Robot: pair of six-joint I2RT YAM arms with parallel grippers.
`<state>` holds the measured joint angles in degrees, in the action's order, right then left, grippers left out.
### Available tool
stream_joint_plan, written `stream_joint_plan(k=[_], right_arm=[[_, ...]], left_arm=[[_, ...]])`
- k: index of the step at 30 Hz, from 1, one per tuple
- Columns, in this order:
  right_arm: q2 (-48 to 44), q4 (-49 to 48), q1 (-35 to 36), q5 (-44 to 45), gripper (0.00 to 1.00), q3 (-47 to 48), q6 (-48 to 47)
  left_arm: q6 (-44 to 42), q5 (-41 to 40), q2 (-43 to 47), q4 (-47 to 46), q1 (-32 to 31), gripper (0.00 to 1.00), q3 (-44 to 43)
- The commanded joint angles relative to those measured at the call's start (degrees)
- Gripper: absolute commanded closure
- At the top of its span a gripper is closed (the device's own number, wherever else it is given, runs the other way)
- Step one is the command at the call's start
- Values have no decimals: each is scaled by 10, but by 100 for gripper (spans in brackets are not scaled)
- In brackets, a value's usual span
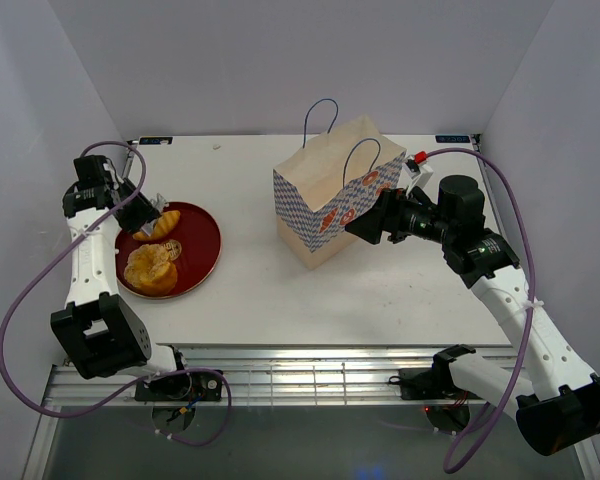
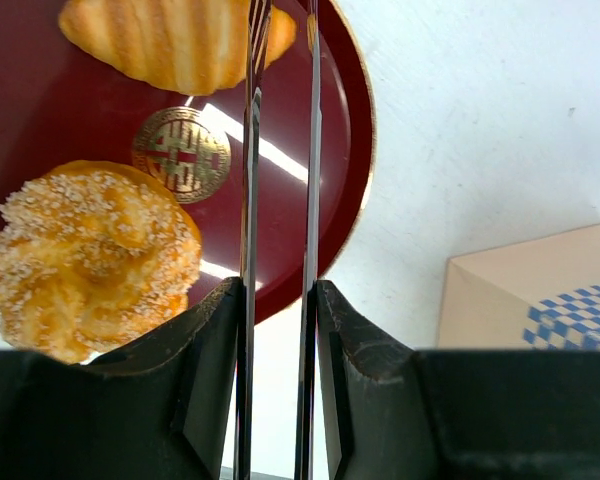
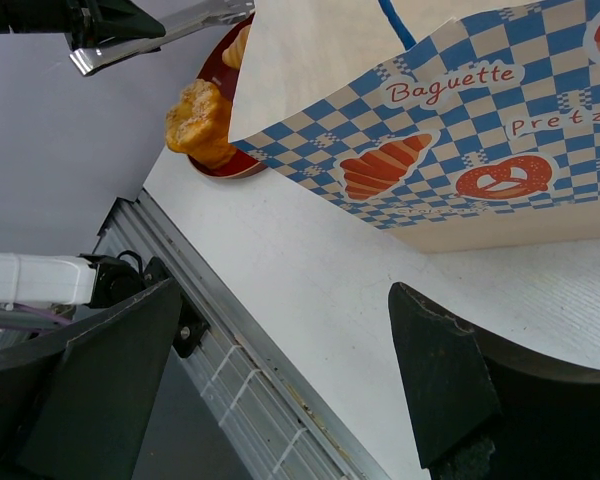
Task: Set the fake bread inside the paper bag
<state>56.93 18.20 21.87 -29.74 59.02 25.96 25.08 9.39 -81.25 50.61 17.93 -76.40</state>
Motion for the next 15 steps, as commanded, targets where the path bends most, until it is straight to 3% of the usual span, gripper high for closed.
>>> stream_joint_plan(k=[1,15], right_arm=[[-14,-18,2,1,10,7,1],[-20,-11,2,-1,10,19,9]], left_arm=[[41,48,41,-8,3,56,-3],[247,102,7,-11,20,55,9]])
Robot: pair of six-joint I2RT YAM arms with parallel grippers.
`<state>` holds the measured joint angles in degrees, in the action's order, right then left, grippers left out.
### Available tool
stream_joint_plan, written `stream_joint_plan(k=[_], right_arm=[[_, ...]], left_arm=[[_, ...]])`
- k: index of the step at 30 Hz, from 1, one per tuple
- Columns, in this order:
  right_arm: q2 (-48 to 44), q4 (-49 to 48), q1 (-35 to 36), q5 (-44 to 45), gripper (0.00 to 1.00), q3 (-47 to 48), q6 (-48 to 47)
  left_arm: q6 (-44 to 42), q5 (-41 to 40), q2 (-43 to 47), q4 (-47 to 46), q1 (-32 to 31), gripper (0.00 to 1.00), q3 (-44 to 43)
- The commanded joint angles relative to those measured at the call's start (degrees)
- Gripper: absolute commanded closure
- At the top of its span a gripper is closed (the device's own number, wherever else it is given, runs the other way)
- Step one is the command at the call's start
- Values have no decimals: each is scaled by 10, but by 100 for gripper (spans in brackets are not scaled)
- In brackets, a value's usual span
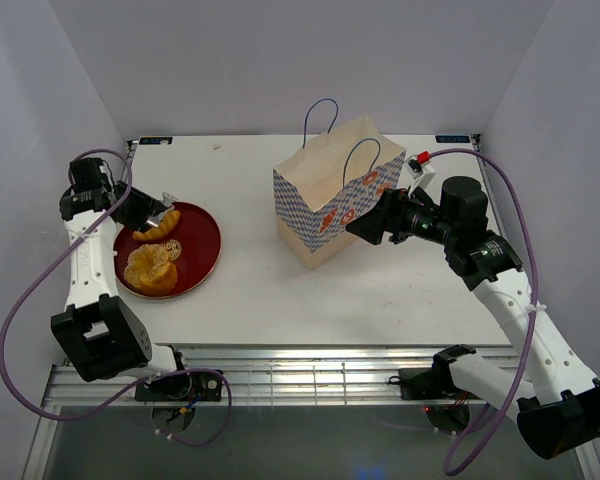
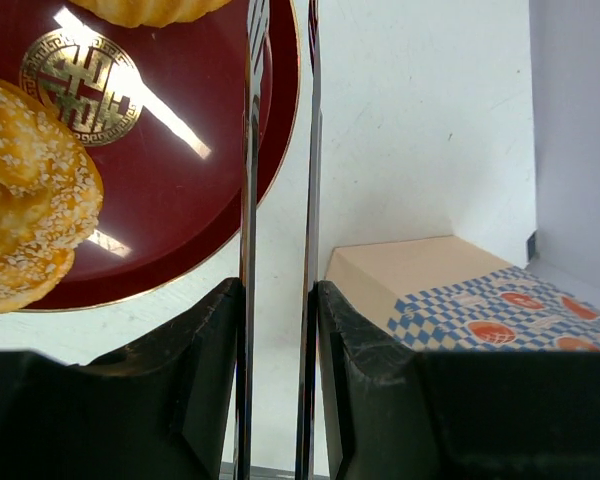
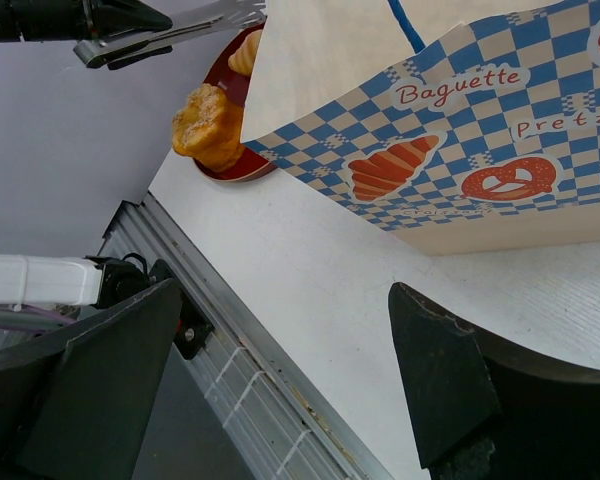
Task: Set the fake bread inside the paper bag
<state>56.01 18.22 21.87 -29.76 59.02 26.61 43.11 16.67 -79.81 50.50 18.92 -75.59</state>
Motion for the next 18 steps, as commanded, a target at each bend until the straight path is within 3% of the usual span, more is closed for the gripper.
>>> stream_joint_plan(k=[1,18], right_arm=[[-12,-10,2,1,10,21,2],[-13,-14,2,-1,10,21,7]], left_arm=[[75,30,-8,-10,13,55,3],[184,76,-32,-21,60,41,25]])
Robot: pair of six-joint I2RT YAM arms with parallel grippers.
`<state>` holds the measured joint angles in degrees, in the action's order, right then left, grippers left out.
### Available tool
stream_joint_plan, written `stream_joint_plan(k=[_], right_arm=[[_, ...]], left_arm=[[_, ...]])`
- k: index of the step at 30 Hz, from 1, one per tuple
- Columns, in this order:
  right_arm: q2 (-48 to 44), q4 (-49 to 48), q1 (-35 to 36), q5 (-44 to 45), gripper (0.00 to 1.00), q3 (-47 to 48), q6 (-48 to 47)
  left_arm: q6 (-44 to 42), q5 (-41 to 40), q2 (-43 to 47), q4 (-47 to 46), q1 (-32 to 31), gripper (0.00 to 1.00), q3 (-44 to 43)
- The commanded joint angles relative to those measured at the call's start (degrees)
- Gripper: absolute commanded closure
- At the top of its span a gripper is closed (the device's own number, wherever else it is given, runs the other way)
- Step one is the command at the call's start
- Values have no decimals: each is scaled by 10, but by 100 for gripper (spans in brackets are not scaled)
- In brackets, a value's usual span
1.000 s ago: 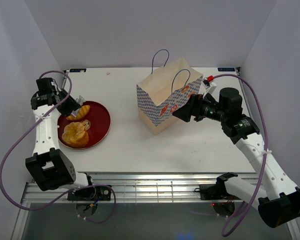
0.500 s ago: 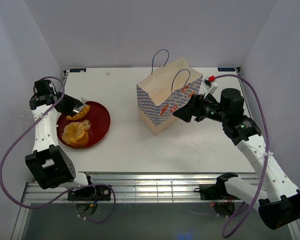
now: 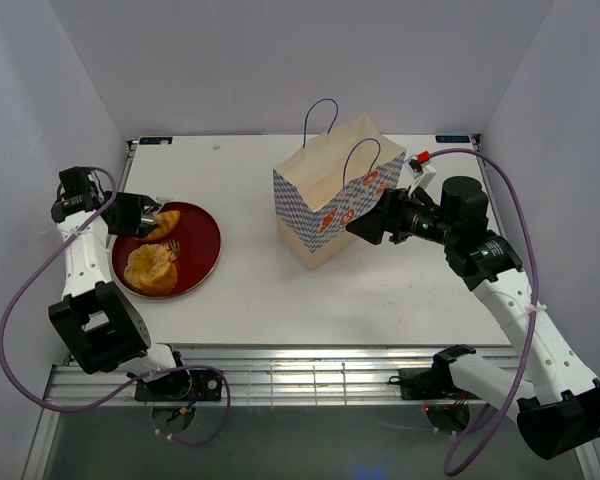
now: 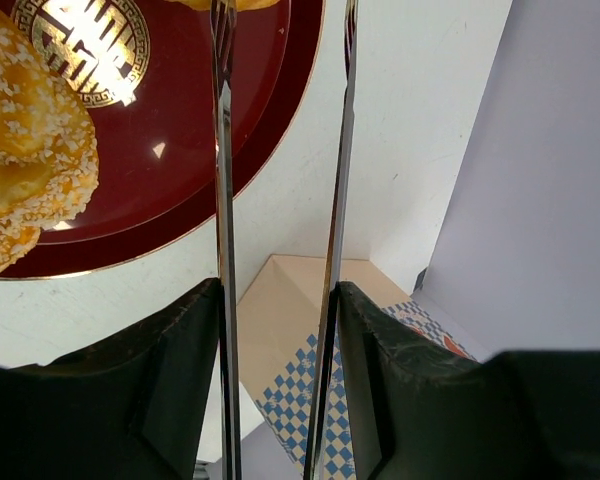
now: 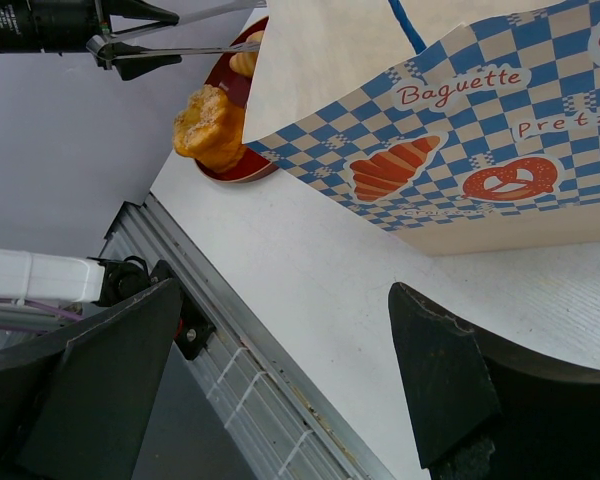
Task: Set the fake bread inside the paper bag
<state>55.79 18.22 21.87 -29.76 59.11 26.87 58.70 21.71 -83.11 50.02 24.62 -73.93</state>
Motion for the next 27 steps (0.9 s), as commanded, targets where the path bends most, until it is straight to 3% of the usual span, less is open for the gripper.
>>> stream_joint_plan(k=[1,27], right_arm=[[-11,-15,2,-2,10,20,5],[-19,-16,3,-8,11,21,15]], left_arm=[[33,28,0,-15,3,41,11],[114,11,56,23,3,41,24]])
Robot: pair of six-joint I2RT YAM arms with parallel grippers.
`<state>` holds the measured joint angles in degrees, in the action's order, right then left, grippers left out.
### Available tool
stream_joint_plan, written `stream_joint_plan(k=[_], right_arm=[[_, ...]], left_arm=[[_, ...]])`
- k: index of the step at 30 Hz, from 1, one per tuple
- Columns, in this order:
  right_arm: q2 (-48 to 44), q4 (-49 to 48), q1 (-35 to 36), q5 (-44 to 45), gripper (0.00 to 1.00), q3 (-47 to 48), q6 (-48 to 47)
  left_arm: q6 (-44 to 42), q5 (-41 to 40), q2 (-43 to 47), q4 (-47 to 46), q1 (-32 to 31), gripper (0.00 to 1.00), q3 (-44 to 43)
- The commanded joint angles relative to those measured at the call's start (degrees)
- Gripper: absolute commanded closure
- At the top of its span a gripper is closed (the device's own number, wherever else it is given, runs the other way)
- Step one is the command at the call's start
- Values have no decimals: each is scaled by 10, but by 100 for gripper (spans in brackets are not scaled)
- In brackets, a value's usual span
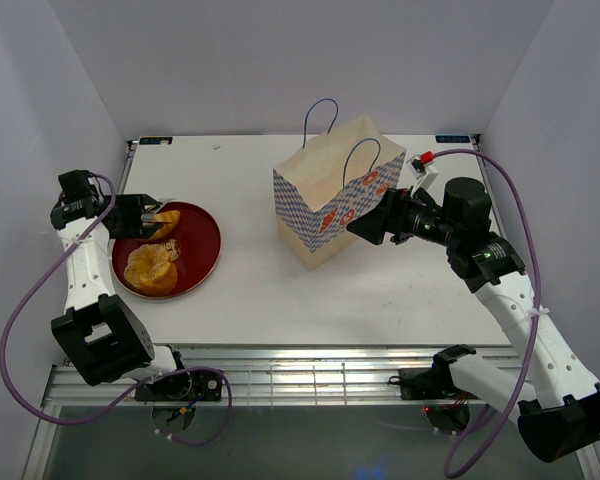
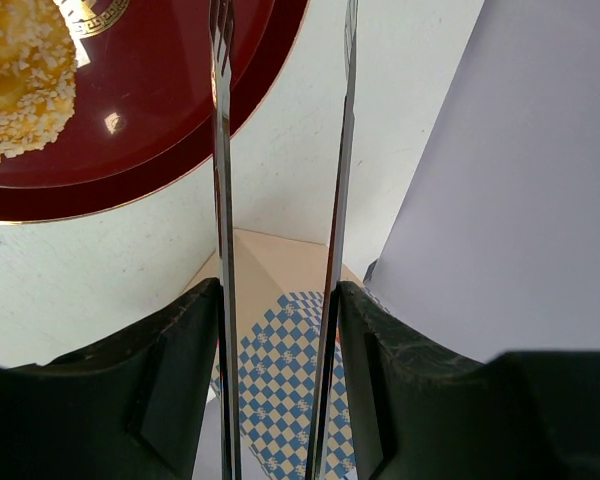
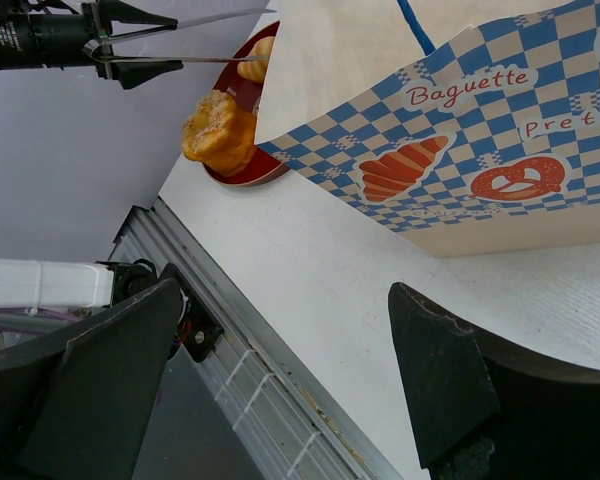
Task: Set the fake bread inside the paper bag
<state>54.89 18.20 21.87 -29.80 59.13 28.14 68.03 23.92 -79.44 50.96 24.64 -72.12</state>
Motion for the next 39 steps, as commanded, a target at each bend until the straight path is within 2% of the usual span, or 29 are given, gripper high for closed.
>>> stream_joint_plan(k=[1,22,39], right_arm=[[-10,-15,3,-7,11,22,2],[-6,-20,4,-6,11,20,2],[0,-25,4,-3,11,16,1]], left_arm=[[21,-11,19,16,3,41,6],[60,-30,-31,7,15,38,4],[67,-18,-55,-2,59,37,-4]])
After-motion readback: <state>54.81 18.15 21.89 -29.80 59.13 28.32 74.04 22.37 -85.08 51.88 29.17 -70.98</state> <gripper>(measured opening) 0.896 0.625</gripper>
